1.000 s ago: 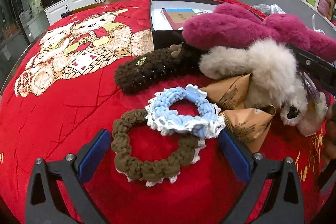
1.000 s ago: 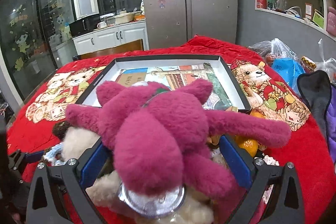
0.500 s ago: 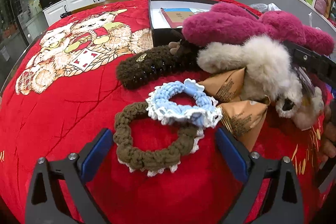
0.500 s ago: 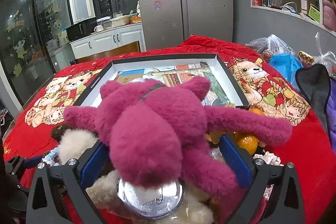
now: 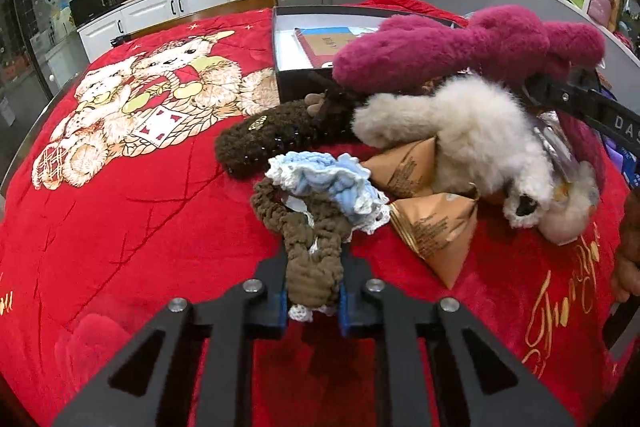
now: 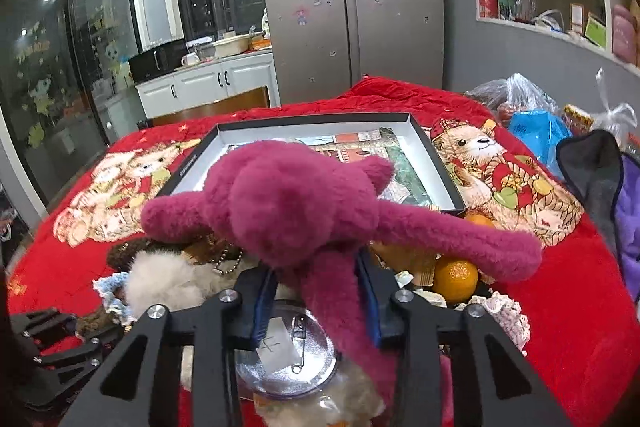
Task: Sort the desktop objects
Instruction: 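Grasp the magenta plush toy with the right gripper while the left grasps the brown hair tie, then lift the magenta plush and brown hair tie and carry both toward the open box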
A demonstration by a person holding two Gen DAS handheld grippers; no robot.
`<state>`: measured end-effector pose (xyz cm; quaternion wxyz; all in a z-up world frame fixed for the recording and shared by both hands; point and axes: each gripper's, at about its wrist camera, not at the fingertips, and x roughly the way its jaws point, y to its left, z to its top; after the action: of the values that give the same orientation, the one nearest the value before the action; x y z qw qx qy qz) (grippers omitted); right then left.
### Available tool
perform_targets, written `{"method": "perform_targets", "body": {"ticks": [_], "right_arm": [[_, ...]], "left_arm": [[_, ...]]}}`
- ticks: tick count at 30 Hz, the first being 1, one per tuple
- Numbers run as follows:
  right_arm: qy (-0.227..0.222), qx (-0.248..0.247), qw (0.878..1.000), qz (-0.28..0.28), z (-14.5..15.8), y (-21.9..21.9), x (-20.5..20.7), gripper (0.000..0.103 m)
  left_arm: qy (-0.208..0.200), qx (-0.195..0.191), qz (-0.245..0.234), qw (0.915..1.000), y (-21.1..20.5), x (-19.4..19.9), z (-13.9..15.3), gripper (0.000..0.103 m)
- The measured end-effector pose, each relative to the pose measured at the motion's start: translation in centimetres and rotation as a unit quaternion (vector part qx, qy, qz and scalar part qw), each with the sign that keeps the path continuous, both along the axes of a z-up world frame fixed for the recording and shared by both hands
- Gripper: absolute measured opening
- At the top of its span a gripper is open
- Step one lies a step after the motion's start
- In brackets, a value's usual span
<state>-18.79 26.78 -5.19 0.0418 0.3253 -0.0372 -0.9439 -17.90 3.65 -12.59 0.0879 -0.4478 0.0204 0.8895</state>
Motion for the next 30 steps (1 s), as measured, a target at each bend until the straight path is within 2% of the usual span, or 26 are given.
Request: {"method": "perform_targets", "body": {"ticks": [9, 22, 30], "right_arm": [[0.015, -0.012, 1.0, -0.005, 1.1, 0.3, 0.9, 0.031], [0.078, -0.02, 0.997, 0.005, 6.3, 0.2, 5.0, 0.029], [0.094, -0.03, 0.995, 0.013, 7.7, 0.0, 7.2, 0.028]], "left_arm": [[0.03, 0.01, -0.005, 0.9995, -0.1, 1.5, 2.2, 0.014], [0.082, 0.014, 0.007, 0.9965, -1.3, 4.3, 6.8, 0.014], [0.097, 0.018, 0.004, 0.9951, -1.4, 5.3, 8.4, 0.014]]}}
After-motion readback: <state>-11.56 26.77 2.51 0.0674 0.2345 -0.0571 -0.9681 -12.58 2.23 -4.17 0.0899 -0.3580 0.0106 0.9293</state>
